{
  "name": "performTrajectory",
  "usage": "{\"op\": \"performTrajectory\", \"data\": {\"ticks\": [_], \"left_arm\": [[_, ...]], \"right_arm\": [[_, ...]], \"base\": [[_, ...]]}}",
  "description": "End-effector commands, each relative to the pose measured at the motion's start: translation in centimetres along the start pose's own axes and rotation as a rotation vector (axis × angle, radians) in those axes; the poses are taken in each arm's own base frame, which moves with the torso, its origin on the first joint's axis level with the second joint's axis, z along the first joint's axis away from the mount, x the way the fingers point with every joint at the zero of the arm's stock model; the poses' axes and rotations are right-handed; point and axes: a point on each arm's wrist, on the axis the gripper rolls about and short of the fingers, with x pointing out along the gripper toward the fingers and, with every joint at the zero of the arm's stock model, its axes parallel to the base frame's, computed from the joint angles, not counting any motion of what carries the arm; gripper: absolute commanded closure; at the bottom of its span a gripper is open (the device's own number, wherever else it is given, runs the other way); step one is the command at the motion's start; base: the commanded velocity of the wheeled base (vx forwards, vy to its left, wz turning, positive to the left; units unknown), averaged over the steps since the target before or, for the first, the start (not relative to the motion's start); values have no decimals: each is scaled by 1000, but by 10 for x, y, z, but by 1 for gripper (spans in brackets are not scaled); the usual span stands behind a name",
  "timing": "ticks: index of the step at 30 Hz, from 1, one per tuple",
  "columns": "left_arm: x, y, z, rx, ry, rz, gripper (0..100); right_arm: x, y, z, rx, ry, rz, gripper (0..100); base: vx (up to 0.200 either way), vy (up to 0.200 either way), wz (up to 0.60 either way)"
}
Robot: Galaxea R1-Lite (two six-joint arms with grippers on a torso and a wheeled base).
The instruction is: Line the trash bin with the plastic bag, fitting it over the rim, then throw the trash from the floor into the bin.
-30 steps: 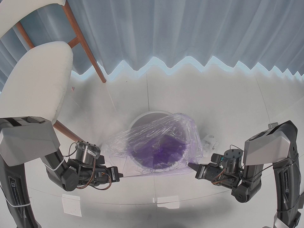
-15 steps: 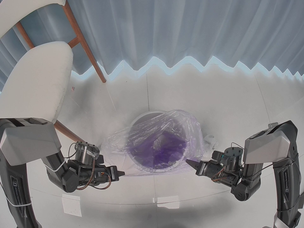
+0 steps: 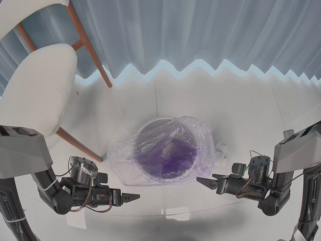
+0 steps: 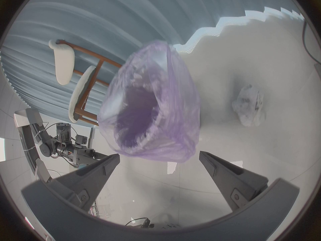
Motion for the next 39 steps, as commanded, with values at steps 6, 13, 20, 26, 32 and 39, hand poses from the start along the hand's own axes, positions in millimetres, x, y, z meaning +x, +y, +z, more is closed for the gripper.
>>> {"op": "performTrajectory", "data": {"ticks": [6, 13, 20, 26, 32, 39], "left_arm": [[-49, -25, 43, 86, -233, -134, 0], [-66, -24, 66, 109, -361, -100, 0], [-62, -24, 76, 171, -480, -94, 0], [-44, -14, 71, 209, -495, -87, 0], [-15, 9, 68, 220, -538, -85, 0], [5, 20, 63, 212, -527, -88, 0]], "right_arm": [[-18, 15, 35, -55, -142, 58, 0], [-22, 7, 64, -85, -263, 41, 0], [-18, -3, 77, -109, -313, 22, 0], [-4, -12, 78, -145, -316, 8, 0], [-3, -14, 74, -139, -301, 6, 0], [-2, -14, 74, -139, -301, 6, 0]], "base": [[0, 0, 0], [0, 0, 0], [0, 0, 0], [0, 0, 0], [0, 0, 0], [0, 0, 0]]}}
